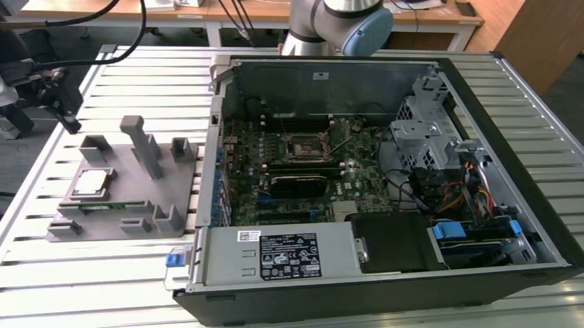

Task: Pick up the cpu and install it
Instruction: 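Pick up the cpu and move it towards the insertion slot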

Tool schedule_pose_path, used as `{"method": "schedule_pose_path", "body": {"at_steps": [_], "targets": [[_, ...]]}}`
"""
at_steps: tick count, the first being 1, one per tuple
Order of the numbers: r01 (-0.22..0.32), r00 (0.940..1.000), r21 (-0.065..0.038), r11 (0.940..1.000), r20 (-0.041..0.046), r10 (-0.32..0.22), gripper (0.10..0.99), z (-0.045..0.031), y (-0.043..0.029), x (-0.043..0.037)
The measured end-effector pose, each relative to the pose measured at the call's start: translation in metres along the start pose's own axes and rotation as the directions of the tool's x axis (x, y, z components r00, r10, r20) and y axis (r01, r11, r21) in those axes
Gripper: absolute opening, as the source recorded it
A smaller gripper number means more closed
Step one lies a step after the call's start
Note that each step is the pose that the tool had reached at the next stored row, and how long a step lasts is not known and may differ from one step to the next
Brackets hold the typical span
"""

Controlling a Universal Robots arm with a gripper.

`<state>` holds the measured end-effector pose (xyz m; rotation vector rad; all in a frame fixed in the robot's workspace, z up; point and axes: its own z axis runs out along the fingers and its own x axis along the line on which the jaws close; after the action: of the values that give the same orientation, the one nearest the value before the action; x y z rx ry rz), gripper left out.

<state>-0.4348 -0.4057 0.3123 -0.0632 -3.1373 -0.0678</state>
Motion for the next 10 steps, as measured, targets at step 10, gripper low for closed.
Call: {"method": "schedule_pose_path", "body": {"at_steps": [10], "targets": [[0.000,1.0000,0.000,1.0000,-0.0001,0.000,0.706,0.0164,-0.0009,0.0050]]}}
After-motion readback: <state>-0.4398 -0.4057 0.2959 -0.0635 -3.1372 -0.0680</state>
